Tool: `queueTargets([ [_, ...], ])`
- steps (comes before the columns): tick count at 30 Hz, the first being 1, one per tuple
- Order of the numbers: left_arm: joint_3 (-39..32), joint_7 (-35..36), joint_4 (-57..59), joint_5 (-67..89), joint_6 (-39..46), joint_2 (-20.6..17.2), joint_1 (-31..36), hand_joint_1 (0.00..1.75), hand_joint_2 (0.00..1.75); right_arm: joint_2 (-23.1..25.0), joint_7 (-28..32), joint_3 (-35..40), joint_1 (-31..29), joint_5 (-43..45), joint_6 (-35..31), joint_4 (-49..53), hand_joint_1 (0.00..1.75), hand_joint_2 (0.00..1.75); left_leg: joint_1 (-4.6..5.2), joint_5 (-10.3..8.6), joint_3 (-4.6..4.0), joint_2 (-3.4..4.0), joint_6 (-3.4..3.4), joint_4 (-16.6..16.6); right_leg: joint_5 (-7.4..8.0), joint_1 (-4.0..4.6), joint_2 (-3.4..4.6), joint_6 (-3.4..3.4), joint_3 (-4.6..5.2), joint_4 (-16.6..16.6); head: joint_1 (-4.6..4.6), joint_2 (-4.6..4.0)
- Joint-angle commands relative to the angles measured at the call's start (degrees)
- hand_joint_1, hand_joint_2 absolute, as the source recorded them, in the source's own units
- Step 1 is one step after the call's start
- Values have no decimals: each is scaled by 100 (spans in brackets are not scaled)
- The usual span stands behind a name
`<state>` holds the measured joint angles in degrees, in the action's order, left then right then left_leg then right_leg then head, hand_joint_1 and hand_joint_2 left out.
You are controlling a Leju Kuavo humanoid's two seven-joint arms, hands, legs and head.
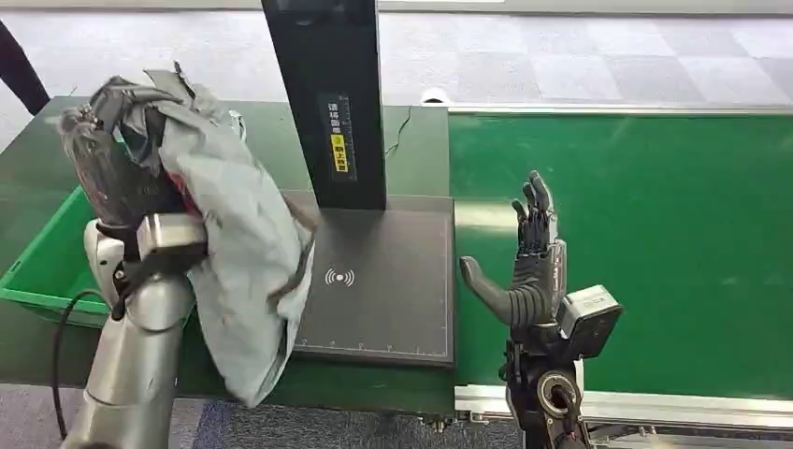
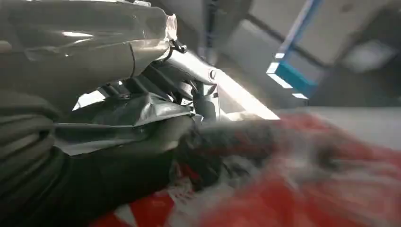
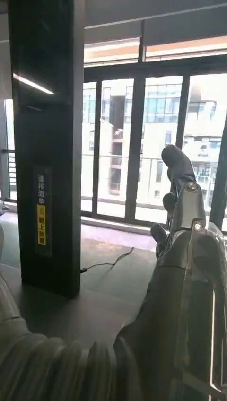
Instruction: Moved the parcel from conveyor to table for the left to box.
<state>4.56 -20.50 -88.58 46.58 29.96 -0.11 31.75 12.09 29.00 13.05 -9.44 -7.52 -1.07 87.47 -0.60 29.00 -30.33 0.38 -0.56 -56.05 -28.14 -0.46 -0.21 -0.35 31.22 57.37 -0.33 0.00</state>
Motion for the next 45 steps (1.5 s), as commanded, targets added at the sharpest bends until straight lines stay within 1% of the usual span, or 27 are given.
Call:
queueTargets([
  [1, -824, -118, 1379, -12, -13, -68, 795, 175, 175, -69, -12, 105, -57, 25, -31, -37, 0, 175, -2, -14, -10, 9, 0, 4, 17, 2, 11, 4, 14, -5, 7, 0],
  [4, -816, -114, 1358, 5, -12, -57, 781, 175, 175, -70, -12, 104, -57, 25, -32, -36, 0, 175, -2, -6, -7, 3, 0, -2, 5, 3, 7, 1, 10, 0, 4, 0],
  [5, -963, 389, 1596, 176, -222, -103, 900, 175, 175, -85, -12, 124, -64, 25, -32, -47, 0, 175, -4, -7, -11, -1, 2, -2, 7, 5, 6, 1, 11, -3, 4, 0],
  [6, -1112, 510, 2153, 279, -240, -254, 1183, 175, 175, -106, -23, 160, -86, 44, -31, -89, 0, 175, -3, -6, -11, 3, 1, -3, 6, 4, 9, 1, 13, -1, 4, 0],
  [7, -1237, 788, 2744, 490, -278, -388, 1446, 175, 175, -122, -25, 198, -97, 49, -30, -117, 0, 175, -2, -6, -15, 6, -1, -6, 6, 4, 11, 2, 19, 5, 2, -2],
  [8, -1237, 788, 2744, 490, -278, -388, 1446, 175, 175, -122, -25, 198, -97, 49, -30, -117, 0, 175, -3, -9, -16, 1, -1, -5, 8, 4, 8, 3, 19, 5, 4, 0],
  [9, -1435, 732, 3758, 490, -276, -614, 1909, 175, 175, -134, -35, 240, -112, 66, -39, -176, 0, 175, -1, -9, -17, 0, -2, -3, 7, 2, 6, 3, 19, 5, -2, 0],
  [10, -1626, 542, 4928, 651, -14, -833, 2409, 175, 175, -148, -33, 287, -127, 104, -46, -232, 0, 175, -1, -10, -18, 1, -4, -4, 8, 2, 10, 5, 22, 7, 0, 0],
  [11, -1744, 434, 5343, 642, 23, -928, 2576, 175, 175, -152, -30, 301, -132, 121, -52, -260, 0, 175, -3, -14, -21, 4, -6, -4, 13, 4, 13, 8, 26, 8, 4, 0],
  [13, -1776, 711, 6008, 988, 201, -1115, 2781, 175, 175, -145, -29, 304, -115, 129, -56, -290, 0, 175, -7, -18, -20, 20, -7, 0, 17, 9, 20, 11, 31, 4, -2, 0],
  [14, -1800, 656, 6070, 975, 228, -1131, 2793, 175, 175, -144, -29, 303, -114, 129, -57, -300, 0, 175, -5, -17, -17, 14, -6, 2, 13, 6, 14, 9, 28, 4, 2, 0],
  [16, -1878, 663, 6250, 1011, 283, -1218, 2806, 175, 175, -133, -32, 290, -107, 140, -47, -346, 0, 175, -6, -19, -11, 31, -7, 8, 20, 8, 32, 14, 29, 2, 4, -2],
  [19, -1974, 756, 6345, 1096, 339, -1391, 2769, 175, 175, -99, -28, 274, -103, 154, 13, -382, 0, 175, -9, -16, -11, 34, -6, 7, 16, 12, 33, 11, 29, 5, 4, 0],
  [20, -1970, 967, 6425, 1240, 363, -1472, 2774, 175, 175, -95, -31, 260, -91, 144, 32, -368, 0, 175, -10, -12, -16, 32, -6, 0, 12, 12, 30, 10, 33, 11, 4, 0],
  [31, -1987, 956, 6430, 1252, 360, -1471, 2783, 175, 175, -97, -33, 250, -86, 139, 43, -354, 0, 175, -12, -16, -44, 15, -6, -3, 14, 14, 19, 11, 50, 9, 2, 0],
  [32, -1940, 1376, 6537, 1475, 389, -1531, 2808, 175, 175, -96, -44, 250, -83, 125, 75, -347, 0, 175, -11, -15, -46, 14, -6, -4, 13, 13, 17, 11, 53, 12, 4, 0],
  [33, -1976, 1460, 6587, 1511, 329, -1600, 2819, 175, 175, -95, -52, 242, -73, 114, 94, -328, 0, 175, -11, -14, -46, 15, -7, -4, 12, 13, 17, 11, 53, 12, 2, 0],
  [34, -2028, 1456, 6642, 1521, 264, -1705, 2806, 175, 175, -96, -58, 232, -54, 105, 111, -309, 0, 175, -11, -15, -44, 18, -7, -4, 13, 14, 21, 12, 53, 12, 4, 0],
  [37, -2085, 1485, 6722, 1591, 245, -1847, 2743, 175, 175, -109, -64, 209, -17, 96, 129, -310, 0, 175, -10, -13, -41, 33, -8, -1, 15, 13, 35, 12, 55, 11, 4, 0],
  [38, -2096, 1466, 6736, 1607, 239, -1861, 2710, 175, 175, -117, -64, 197, -14, 96, 130, -330, 0, 175, -10, -12, -40, 39, -8, 0, 14, 12, 36, 12, 56, 12, 4, 0],
  [43, -2064, 1529, 6790, 1740, 215, -1861, 2650, 175, 175, -133, -59, 164, -6, 94, 133, -373, 0, 175, -12, -14, -42, 23, -4, 2, 12, 14, 24, 9, 55, 7, 4, 0],
  [45, -2042, 1451, 6849, 1789, -140, -1885, 2633, 175, 175, -135, -52, 134, 6, 94, 132, -386, 0, 175, -12, -15, -44, 20, -3, 2, 13, 14, 21, 8, 54, 6, 2, 0],
])
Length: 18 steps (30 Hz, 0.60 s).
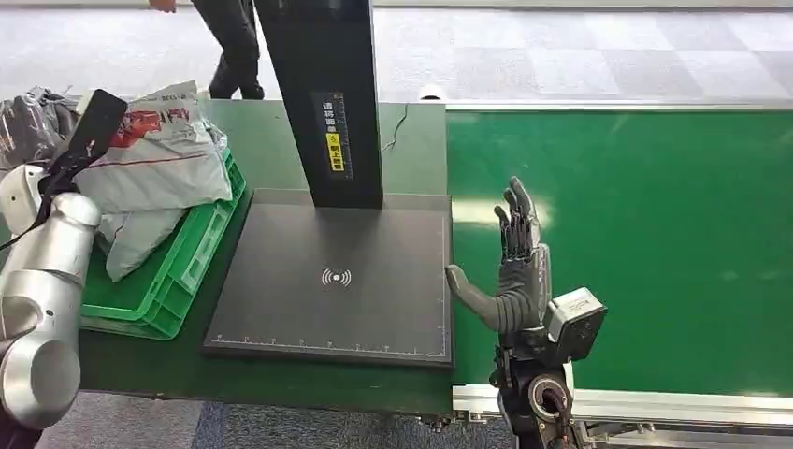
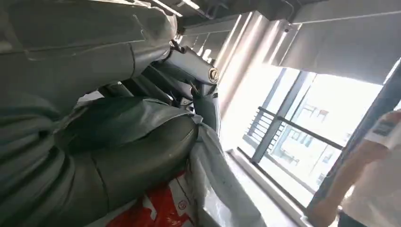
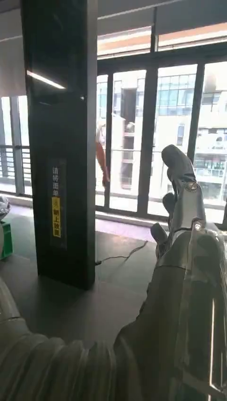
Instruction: Moved the parcel from conveyor to table for the left to box.
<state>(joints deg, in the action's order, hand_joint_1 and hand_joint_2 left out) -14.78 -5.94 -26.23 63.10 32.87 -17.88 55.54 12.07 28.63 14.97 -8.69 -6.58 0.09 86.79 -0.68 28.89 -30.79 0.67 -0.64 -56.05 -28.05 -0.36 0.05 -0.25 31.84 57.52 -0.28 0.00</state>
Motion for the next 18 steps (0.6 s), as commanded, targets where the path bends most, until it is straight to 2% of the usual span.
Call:
queueTargets([
  [1, -85, 30, 612, 214, -538, -117, 208, 175, 175, -136, -3, -85, -57, -1, 20, -321, 0, 175, -1, -4, 1, -7, 4, 2, 4, 2, -4, -2, -5, -6, 0, 0],
  [7, -37, 977, 796, 782, -778, -355, 120, 175, 175, -157, 32, -124, 29, -31, 87, -223, 0, 175, 0, -5, 5, 0, 3, 6, 6, 0, 2, 0, -7, -8, -2, 0],
  [13, -177, 972, 859, 802, -944, -326, 1, 171, 175, -179, 24, -161, 127, -39, 99, -110, 0, 175, 0, -5, 5, -10, 3, 7, 3, 1, -7, 0, -9, -10, 0, 0],
  [14, -143, 1008, 862, 864, -954, -323, -11, 145, 175, -179, 15, -159, 113, -45, 107, -114, 0, 175, -1, -7, 7, -13, 4, 9, 4, 2, -9, 0, -12, -12, 0, 0],
  [15, -126, 1066, 878, 911, -992, -314, -22, 131, 175, -174, 4, -158, 91, -52, 114, -124, 0, 175, -1, -6, 2, -12, 4, 6, 4, 1, -8, -1, -7, -9, 0, 0],
  [17, -93, 1155, 878, 1038, -1169, -296, -38, 5, 175, -159, 0, -177, 80, -54, 115, -134, 0, 175, 0, -5, -4, -8, 4, 2, 5, 0, -4, -2, -2, -6, -2, 0],
  [18, -73, 1184, 911, 1090, -1288, -297, -49, 0, 175, -161, -4, -190, 81, -56, 115, -130, 0, 175, -1, -7, 0, -9, 6, 4, 7, 2, -4, -2, -7, -10, -2, -2],
])
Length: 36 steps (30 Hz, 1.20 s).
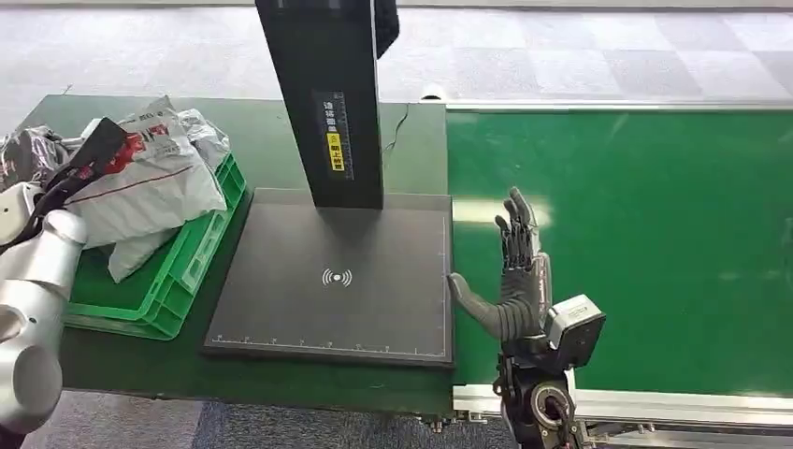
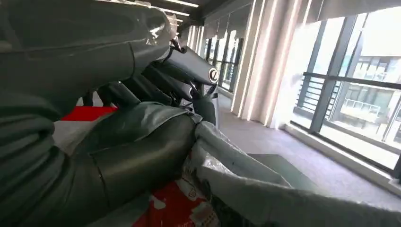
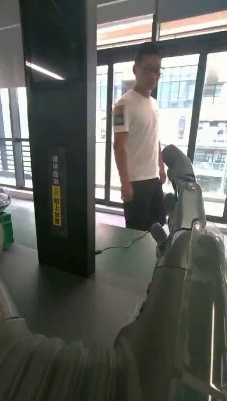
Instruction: Moved the parcel from conveyor to table for the left to box.
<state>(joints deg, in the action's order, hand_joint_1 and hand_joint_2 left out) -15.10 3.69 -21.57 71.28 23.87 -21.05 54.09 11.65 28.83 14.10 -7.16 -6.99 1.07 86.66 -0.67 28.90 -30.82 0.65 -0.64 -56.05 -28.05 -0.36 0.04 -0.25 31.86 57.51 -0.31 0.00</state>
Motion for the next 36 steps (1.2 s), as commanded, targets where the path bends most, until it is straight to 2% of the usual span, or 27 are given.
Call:
queueTargets([
  [1, -71, 204, 470, 253, -508, 42, 93, 0, 175, -122, -30, -116, -70, -19, 20, -112, 0, 175, 0, -5, 0, -6, 3, 2, 4, 1, -4, -2, -3, -4, 0, 0],
  [9, -302, -206, 440, 78, -1179, 119, 60, 0, 175, -101, -69, -189, -52, -60, 48, -93, 0, 175, -1, -4, 1, -13, 2, 1, 1, 1, -10, 0, -6, -4, 0, 0],
  [11, -301, -623, 485, 85, -2076, 147, 75, 0, 175, -78, -71, -232, -79, -101, 98, -158, 0, 175, -2, -9, 7, -21, 4, 7, 5, 3, -15, 0, -14, -12, 0, 0],
  [12, -316, -709, 472, 85, -2214, 160, 56, 0, 175, -72, -65, -248, -81, -108, 110, -170, 0, 175, -1, -6, 3, -18, 3, 3, 3, 2, -13, -1, -9, -7, 2, 0],
  [13, -392, -1196, 509, -54, -2740, 174, 43, 0, 175, -75, -58, -258, -78, -110, 141, -196, 0, 175, -2, -8, 6, -17, 4, 5, 5, 2, -12, -1, -11, -11, 0, -2],
  [20, -549, -1859, 505, -357, -3479, 156, -117, 0, 175, -29, -56, -314, -56, -92, 156, -175, 0, 175, 0, -6, 5, -11, 4, 4, 5, 1, -6, -1, -10, -9, 0, 0],
  [24, -532, -1889, 489, -352, -3472, 165, -149, 0, 175, -22, -57, -326, -54, -92, 155, -150, 0, 175, 1, -6, 5, -17, 3, 4, 2, -1, -13, 0, -11, -7, 0, 0],
  [26, -747, -2037, 395, -609, -3139, 324, -95, 0, 175, -5, -58, -397, 31, -128, 86, -33, 0, 175, -2, -11, 9, -23, 4, 10, 7, 3, -18, 0, -18, -15, 0, 0],
  [28, -1533, -2398, 0, -1438, -1748, 683, 2, 0, 175, -32, -77, -426, 164, -168, 7, 124, 0, 175, -2, -16, 10, -35, 5, 16, 10, 3, -26, 0, -22, -21, 2, 0],
  [29, -1796, -2700, -235, -1745, -1225, 802, 57, 0, 175, -37, -76, -420, 211, -169, -18, 157, 0, 175, -5, -12, -7, -59, 5, 0, 1, 5, -49, -2, -15, -10, 0, 0],
  [30, -2087, -2946, -457, -2074, -741, 905, 94, 0, 175, -29, -77, -409, 226, -170, -25, 167, 0, 175, -2, -10, -9, -52, 4, -2, 0, 3, -43, -2, -8, -6, 2, 0],
  [31, -2198, -2986, -751, -2353, -507, 962, 76, 0, 175, -36, -85, -367, 216, -169, -64, 148, 0, 175, -5, -12, -14, -66, 5, -6, -1, 6, -56, -2, -8, -7, 2, 0],
  [33, -2232, -3386, -1655, -3523, 2, 1124, -110, 0, 175, -53, -99, -244, 141, -129, -154, 33, 0, 175, -8, -9, -22, -54, 4, -15, 1, 9, -48, -3, 0, -4, -4, 0],
  [35, -1809, -3321, -2672, -4520, 126, 1183, -520, 0, 175, -48, -99, -163, 65, -102, -232, -88, 0, 175, -5, -6, -15, -28, 4, -6, 5, 5, -21, -3, 0, -6, 2, 0],
  [36, -1670, -3526, -3245, -5095, 99, 1245, -770, 0, 175, -56, -98, -140, 35, -88, -268, -149, 0, 175, -2, -5, -7, -5, 1, -2, 5, 3, -5, -1, 0, -6, 0, 0],
])
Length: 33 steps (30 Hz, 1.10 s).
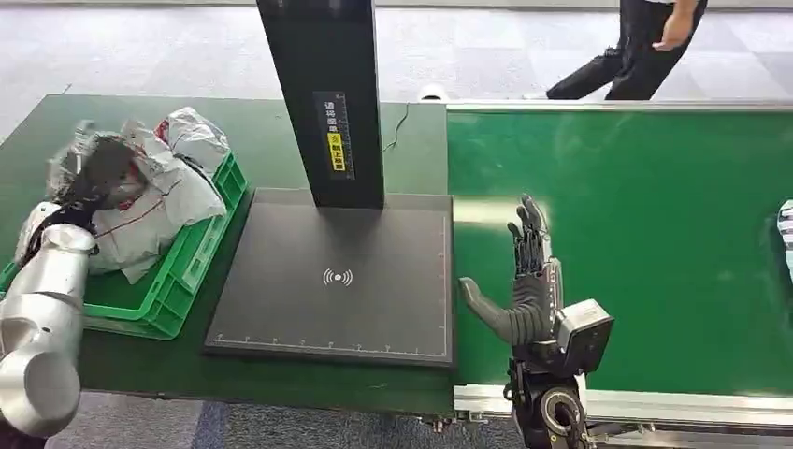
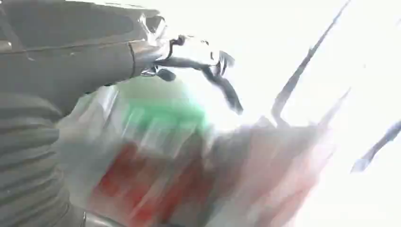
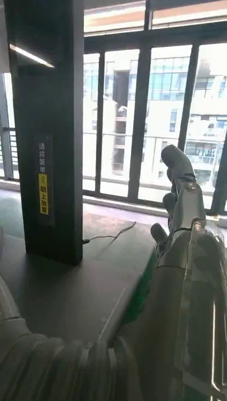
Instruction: Moved the parcel from conveyor to table for the left to box.
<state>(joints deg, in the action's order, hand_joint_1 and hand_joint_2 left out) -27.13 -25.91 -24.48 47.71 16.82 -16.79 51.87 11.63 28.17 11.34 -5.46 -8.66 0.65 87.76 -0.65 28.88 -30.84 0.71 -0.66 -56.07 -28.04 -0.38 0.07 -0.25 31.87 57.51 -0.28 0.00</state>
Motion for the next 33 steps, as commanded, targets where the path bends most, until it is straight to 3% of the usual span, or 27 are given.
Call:
queueTargets([
  [1, -301, -448, -3227, -2919, 883, 808, -681, 0, 175, -66, -27, 152, -141, 86, -244, -275, 0, 175, -3, -3, 0, -8, 3, 3, 3, 3, -5, -1, -3, -7, 0, 0],
  [4, 85, -658, -4232, -3739, 915, 880, -1165, 0, 175, -111, -2, 184, -154, 132, -318, -321, 0, 175, -4, -5, -1, -18, 2, 4, 4, 4, -11, 0, -3, -10, -2, 0],
  [6, 753, -611, -5898, -4693, 363, 1254, -2303, 0, 175, -190, 69, 187, -88, 209, -499, -315, 0, 175, -4, -6, 5, -15, 5, 7, 7, 5, -7, -2, -7, -14, 0, 0],
  [8, 1249, -681, -6552, -4967, 449, 1489, -2939, 0, 175, -233, 77, 191, -69, 243, -535, -322, 0, 175, 2, -7, 15, -13, 8, 19, 7, -2, -8, -5, -17, -24, -2, 0],
  [10, 1631, -711, -6709, -5112, 177, 1449, -3243, 0, 175, -232, 73, 174, -74, 270, -569, -338, 0, 175, 5, -7, 21, -21, 10, 21, 6, -4, -15, -7, -25, -29, 0, -2],
  [12, 2618, -787, -7038, -4890, -625, 1782, -4197, 0, 175, -278, 6, 119, -63, 315, -611, -412, 0, 175, 9, -3, 16, -16, 8, 16, 1, -9, -11, -7, -18, -20, 0, 0],
  [13, 2755, -787, -7022, -4860, -687, 1846, -4330, 0, 175, -291, -12, 119, -65, 324, -603, -436, 0, 175, 9, -4, 23, -17, 11, 22, 4, -8, -11, -9, -29, -30, -2, 0],
  [17, 4007, -1070, -5764, -4831, -1030, 2542, -5350, 0, 175, -312, -177, 1, 86, 450, -506, -866, 0, 175, 32, -2, 47, -40, 15, 37, -2, -33, -34, -12, -51, -44, 4, 0],
  [21, 4268, -1409, -4724, -4897, -948, 2793, -5311, 0, 175, -286, -62, -70, 229, 437, -453, -1124, 0, 175, 26, 8, 45, -20, 19, 31, 0, -26, -16, -11, -48, -45, 9, 0],
  [28, 4196, -1394, -4823, -4931, -985, 2719, -5297, 0, 175, -270, -47, -79, 247, 439, -439, -1097, 0, 175, 17, 12, 18, -23, 15, 13, -2, -18, -14, -8, -20, -26, 11, 0],
  [30, 4135, -1266, -4776, -5303, -1539, 2757, -5314, 0, 175, -313, -68, -52, 379, 431, -414, -1089, 0, 175, 14, 11, 21, -21, 16, 16, 0, -15, -11, -7, -23, -29, 9, -2],
  [33, 4209, -1335, -4739, -4869, -1503, 2665, -5299, 0, 175, -379, 26, 27, 496, 438, -325, -1265, 0, 175, 11, 10, 25, -27, 16, 18, -3, -13, -20, -7, -29, -32, 11, -2],
])
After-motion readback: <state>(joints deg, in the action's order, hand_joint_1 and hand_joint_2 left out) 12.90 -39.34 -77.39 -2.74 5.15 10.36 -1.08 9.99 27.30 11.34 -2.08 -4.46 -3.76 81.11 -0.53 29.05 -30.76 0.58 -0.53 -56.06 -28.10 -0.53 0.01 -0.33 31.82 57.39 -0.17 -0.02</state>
